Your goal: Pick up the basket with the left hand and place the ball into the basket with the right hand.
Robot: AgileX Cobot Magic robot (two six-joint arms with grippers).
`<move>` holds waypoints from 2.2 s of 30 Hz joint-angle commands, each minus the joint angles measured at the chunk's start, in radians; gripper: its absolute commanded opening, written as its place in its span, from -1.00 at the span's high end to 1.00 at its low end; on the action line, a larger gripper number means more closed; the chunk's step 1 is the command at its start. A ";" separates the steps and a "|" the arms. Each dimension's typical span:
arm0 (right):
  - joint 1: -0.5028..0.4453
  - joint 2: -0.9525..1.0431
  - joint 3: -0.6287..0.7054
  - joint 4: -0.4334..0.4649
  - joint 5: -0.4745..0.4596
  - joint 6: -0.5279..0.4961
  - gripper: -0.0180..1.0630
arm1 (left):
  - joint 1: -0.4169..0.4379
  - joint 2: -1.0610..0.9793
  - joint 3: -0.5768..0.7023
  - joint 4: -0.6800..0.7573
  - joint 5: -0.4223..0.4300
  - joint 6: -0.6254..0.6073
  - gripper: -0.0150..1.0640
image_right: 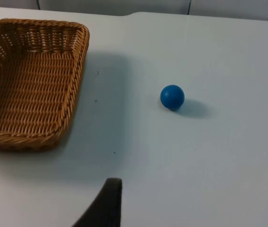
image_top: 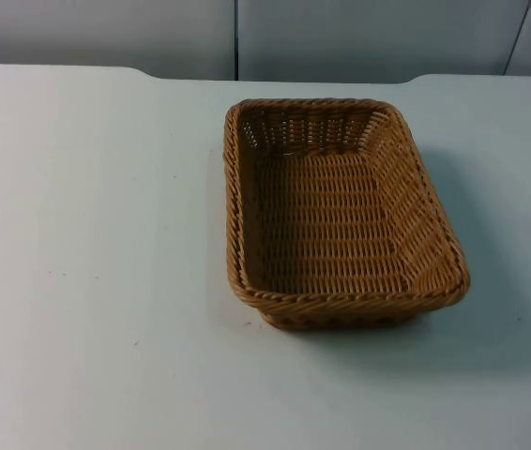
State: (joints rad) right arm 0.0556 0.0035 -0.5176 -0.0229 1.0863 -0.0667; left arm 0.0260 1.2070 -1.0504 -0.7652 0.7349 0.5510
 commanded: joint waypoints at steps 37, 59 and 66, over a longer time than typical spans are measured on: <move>-0.008 -0.004 0.007 -0.007 -0.010 0.006 -0.96 | -0.313 0.848 -0.272 -0.313 -0.085 0.197 -0.97; -0.008 -0.004 0.007 -0.009 -0.010 0.006 -0.96 | -0.405 1.032 -0.371 -0.327 -0.126 0.136 -0.97; -0.008 -0.004 0.007 -0.009 -0.010 0.006 -0.96 | -0.418 1.061 -0.385 -0.327 -0.127 0.119 -0.87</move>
State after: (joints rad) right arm 0.0556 0.0035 -0.5176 -0.0252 1.0863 -0.0628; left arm -0.3836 2.2646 -1.4302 -1.0857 0.6084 0.6782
